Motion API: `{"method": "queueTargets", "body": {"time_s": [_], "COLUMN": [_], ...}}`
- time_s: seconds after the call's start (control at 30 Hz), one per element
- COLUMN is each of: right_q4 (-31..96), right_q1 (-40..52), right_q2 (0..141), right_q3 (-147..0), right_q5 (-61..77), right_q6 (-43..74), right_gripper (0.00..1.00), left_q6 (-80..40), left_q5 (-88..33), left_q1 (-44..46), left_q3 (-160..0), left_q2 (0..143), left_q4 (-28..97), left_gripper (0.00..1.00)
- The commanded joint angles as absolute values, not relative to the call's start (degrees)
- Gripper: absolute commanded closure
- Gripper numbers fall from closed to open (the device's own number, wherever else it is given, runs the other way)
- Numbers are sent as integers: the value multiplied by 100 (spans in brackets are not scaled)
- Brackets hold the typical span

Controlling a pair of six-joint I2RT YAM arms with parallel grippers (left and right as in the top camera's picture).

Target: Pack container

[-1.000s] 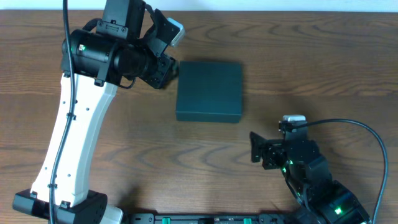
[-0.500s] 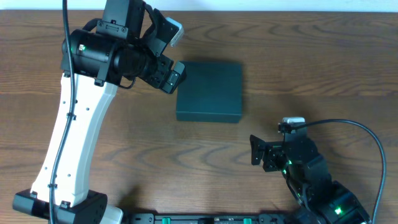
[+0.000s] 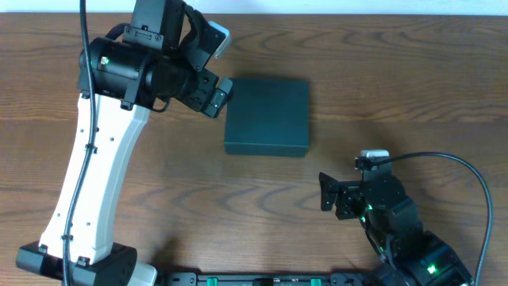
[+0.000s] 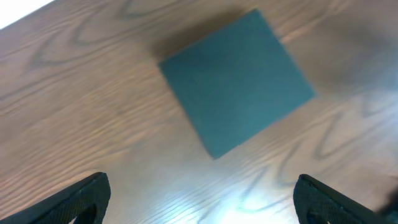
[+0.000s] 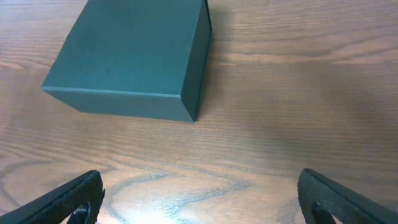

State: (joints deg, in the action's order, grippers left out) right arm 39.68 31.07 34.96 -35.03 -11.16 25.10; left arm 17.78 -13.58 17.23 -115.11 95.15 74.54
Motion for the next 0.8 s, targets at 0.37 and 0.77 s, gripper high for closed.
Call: {"method": "queueTargets", "body": {"time_s": [0.37,0.77], "right_q4": [3988,3990], "right_q1": [3057,3057], "right_q2": [3476,3476], "right_q3": [-3514,-3514], "right_q5": [-1177,-1175], "right_q6": [2458,2458], "right_gripper": [1,1], "left_q6": [1614,1492], "left_q5": [294,-163], "left_q1": [744,-482], "left_q3": [-11458,-8593], "left_q2": [8055,6018], "left_q4": [7301,5944], "left_gripper": [5,5]}}
